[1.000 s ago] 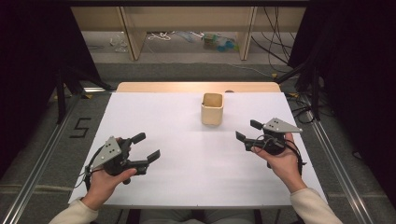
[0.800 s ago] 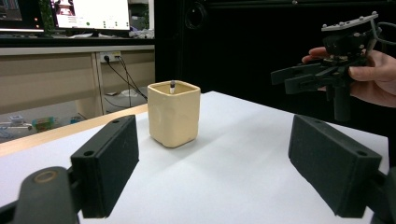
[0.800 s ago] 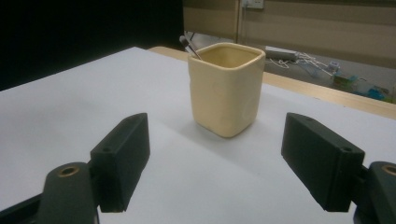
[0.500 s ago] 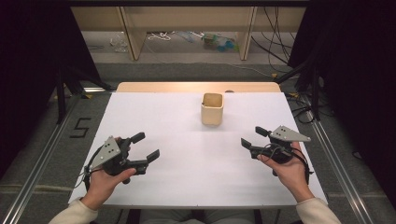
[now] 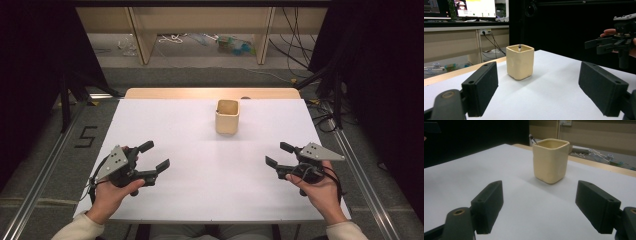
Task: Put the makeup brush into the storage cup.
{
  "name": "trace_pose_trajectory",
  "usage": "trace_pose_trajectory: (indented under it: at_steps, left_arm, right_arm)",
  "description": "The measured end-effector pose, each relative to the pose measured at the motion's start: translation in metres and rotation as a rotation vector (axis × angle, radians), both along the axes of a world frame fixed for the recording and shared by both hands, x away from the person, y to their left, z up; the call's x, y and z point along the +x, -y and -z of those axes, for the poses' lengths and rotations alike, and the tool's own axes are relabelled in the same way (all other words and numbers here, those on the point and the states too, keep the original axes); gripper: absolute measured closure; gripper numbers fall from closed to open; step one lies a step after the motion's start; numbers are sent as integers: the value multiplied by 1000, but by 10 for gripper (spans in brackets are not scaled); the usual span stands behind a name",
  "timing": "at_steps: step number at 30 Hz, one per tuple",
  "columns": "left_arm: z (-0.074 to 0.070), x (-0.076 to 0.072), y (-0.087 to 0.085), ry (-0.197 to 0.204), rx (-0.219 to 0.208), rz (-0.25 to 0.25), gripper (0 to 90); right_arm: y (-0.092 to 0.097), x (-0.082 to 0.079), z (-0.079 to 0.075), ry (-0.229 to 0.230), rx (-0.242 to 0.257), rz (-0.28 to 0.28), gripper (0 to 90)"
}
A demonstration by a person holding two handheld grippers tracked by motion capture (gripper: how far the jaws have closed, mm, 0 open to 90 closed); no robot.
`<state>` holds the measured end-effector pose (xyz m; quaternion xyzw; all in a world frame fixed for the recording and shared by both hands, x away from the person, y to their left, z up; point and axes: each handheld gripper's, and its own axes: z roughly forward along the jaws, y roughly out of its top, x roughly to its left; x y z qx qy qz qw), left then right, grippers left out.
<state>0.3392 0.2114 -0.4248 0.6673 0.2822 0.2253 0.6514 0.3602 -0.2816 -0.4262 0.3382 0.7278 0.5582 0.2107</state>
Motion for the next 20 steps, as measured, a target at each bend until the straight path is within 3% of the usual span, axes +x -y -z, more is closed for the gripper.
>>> trace_pose_trajectory:
  at_steps: [6,14,15,17,20]
  left_arm:
    - [1,1,-1,-5,-3,-2,157]
    - [1,2,-1,2,-2,0,157]
    - [1,1,-1,-1,-3,1,157]
    - [1,1,-1,-2,-1,1,157]
    - [1,2,0,-5,-4,0,157]
  right_arm:
    - [5,-8,-1,-5,-10,4,235]
    - [-8,-8,2,32,-35,-15,235]
    - [-7,-10,1,-5,-74,-8,235]
    - [-8,-8,4,4,-35,-12,234]
    - [-6,-7,5,1,-36,1,234]
